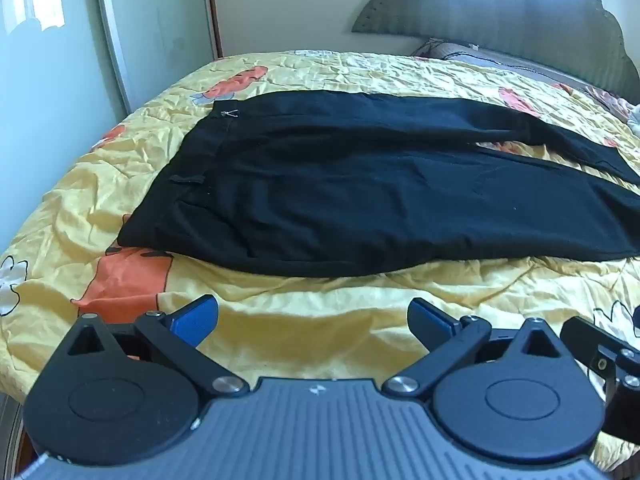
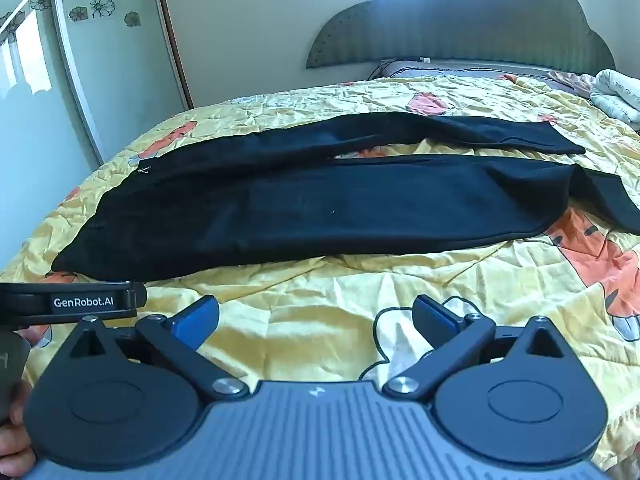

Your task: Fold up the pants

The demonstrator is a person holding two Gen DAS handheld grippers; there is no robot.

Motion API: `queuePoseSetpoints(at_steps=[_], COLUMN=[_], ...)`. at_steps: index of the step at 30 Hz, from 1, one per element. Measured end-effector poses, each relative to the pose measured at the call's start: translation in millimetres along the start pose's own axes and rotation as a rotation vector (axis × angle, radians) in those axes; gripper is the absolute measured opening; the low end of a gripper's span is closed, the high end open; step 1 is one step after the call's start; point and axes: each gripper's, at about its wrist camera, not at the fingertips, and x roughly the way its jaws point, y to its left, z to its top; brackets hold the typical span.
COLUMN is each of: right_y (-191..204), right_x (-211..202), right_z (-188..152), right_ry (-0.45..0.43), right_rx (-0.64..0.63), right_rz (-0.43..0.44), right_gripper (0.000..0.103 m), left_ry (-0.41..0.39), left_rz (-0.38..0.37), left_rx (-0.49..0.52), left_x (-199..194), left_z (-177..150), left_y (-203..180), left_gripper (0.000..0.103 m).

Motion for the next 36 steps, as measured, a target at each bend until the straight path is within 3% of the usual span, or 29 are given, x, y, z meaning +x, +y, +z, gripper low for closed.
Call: queuePoseSetpoints(at_steps=[6,36], right_y=[0,4], right_x=[-7,2], right_z=[-7,-4], right_ry=[-0.014,0.026], right_rx=[-0.033,-0.041], right_rz=[-0.001,0.0], right_gripper=[0.103,0.103], left_ry=[-0.008,0.0], left_rz=[0.009,-0.008], left_rx=[-0.016,0.002], left_x=[3,0], left_z=[-12,-8], left_y=[-14,-1], left_gripper=[0.102,0.102])
